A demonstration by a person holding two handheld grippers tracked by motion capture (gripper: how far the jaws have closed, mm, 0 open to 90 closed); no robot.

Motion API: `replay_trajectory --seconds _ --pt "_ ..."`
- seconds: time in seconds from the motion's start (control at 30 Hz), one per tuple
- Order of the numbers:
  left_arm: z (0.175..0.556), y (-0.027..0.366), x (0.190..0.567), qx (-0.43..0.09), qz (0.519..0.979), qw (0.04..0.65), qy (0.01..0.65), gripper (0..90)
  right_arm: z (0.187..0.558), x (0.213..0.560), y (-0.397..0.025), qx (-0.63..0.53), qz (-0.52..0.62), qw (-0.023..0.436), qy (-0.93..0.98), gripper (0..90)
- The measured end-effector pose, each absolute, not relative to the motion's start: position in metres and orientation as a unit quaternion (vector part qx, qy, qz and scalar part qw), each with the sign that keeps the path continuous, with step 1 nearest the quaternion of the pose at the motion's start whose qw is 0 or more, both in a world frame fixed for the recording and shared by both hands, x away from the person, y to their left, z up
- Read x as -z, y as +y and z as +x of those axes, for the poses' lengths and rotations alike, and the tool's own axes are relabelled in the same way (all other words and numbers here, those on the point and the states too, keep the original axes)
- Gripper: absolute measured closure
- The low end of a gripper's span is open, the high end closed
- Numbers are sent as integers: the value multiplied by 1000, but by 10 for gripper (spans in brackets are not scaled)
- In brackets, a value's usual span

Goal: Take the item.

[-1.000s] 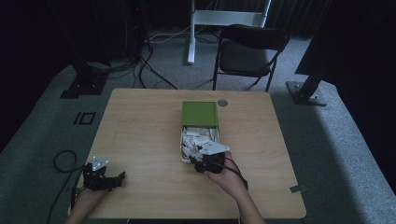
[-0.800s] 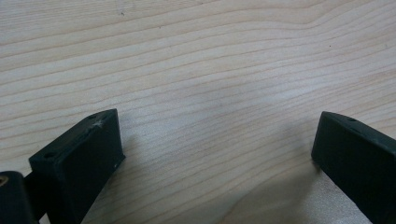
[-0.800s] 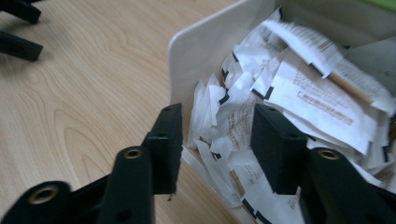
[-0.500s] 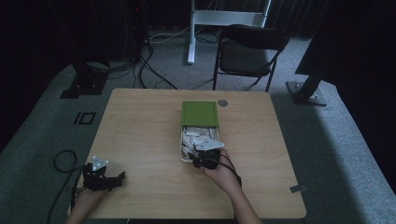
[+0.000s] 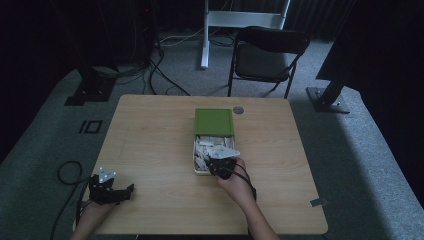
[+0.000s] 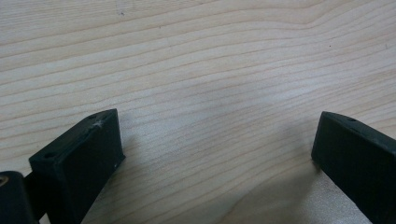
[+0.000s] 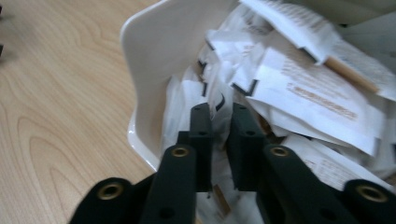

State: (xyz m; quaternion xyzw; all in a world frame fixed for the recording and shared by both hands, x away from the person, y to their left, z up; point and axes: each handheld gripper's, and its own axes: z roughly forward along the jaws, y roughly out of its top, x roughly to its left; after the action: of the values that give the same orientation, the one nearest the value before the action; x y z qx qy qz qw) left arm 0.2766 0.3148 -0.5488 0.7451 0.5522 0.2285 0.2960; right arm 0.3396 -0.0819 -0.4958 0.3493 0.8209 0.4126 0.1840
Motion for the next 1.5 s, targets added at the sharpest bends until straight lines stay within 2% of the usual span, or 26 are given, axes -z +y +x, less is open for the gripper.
replay_trajectory --seconds 0.43,0.77,1.13,1.5 --pt "277 315 549 -228 745 296 552 27 332 478 -86 -436 351 172 811 841" --pt "277 315 549 -228 745 295 552 27 326 452 -88 -468 341 167 798 845" --pt "277 315 549 -228 746 295 552 27 325 426 -108 -499 352 185 770 845" --pt "277 315 549 -228 746 295 552 27 330 412 -161 -508 396 231 730 844"
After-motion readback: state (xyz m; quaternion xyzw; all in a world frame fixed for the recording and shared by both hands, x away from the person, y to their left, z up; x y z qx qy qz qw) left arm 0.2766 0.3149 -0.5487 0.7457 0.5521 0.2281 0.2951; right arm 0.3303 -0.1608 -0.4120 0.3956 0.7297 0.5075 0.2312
